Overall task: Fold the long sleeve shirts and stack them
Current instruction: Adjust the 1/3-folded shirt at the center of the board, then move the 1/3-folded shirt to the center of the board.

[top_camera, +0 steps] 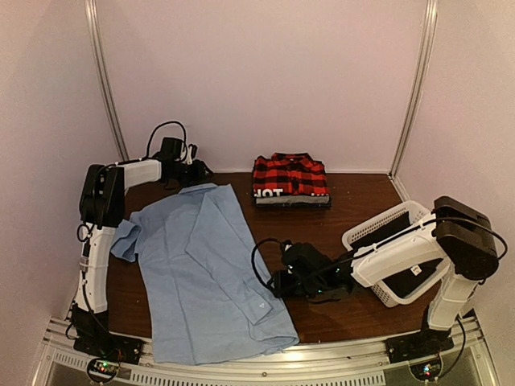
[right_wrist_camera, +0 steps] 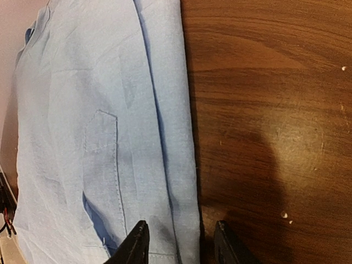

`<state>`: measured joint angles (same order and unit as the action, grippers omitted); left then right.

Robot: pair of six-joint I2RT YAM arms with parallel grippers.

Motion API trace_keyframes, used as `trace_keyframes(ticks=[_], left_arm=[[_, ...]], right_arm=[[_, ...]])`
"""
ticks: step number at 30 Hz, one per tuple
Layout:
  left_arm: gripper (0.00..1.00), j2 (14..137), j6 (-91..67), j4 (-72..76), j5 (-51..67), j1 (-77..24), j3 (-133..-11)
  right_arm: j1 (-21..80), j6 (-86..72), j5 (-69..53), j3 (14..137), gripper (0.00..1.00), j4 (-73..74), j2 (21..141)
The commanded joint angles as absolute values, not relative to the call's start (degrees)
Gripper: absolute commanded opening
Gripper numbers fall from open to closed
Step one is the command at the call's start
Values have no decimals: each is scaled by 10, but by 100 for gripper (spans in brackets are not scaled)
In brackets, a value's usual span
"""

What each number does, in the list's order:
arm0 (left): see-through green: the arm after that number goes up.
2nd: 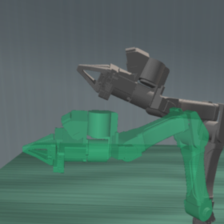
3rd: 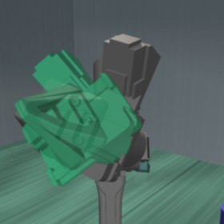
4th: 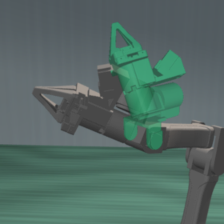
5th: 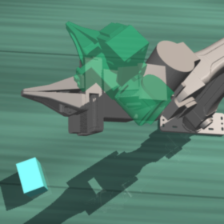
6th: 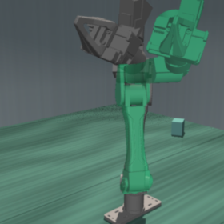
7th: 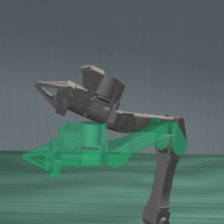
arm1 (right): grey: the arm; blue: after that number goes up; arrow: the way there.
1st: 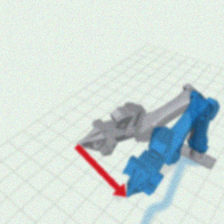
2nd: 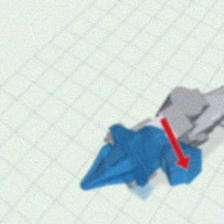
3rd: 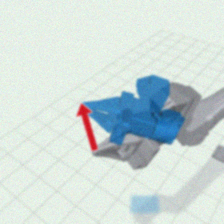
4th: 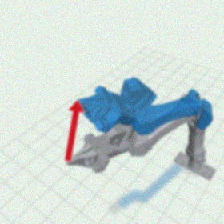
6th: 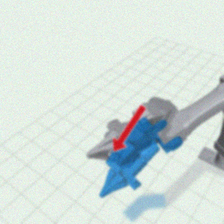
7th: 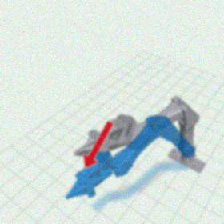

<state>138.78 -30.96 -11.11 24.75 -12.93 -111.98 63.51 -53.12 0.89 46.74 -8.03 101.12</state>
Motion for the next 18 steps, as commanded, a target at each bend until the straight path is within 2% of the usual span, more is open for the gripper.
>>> trace_keyframes(ticks=[1, 5, 13, 18], left_arm=[[48, 1355, -286, -140, 201, -126, -1131], [45, 1298, -301, -143, 197, -126, -1075], [37, 1154, -334, -100, 226, -161, -858], [30, 1126, -361, -64, 253, -190, -751]], right_arm=[[648, -506, 56, 497, 41, 10, 973], [661, -487, 70, 534, 41, 49, 962], [687, -460, 28, 593, 41, 31, 1008], [690, -458, 2, 602, 41, 10, 1041]])
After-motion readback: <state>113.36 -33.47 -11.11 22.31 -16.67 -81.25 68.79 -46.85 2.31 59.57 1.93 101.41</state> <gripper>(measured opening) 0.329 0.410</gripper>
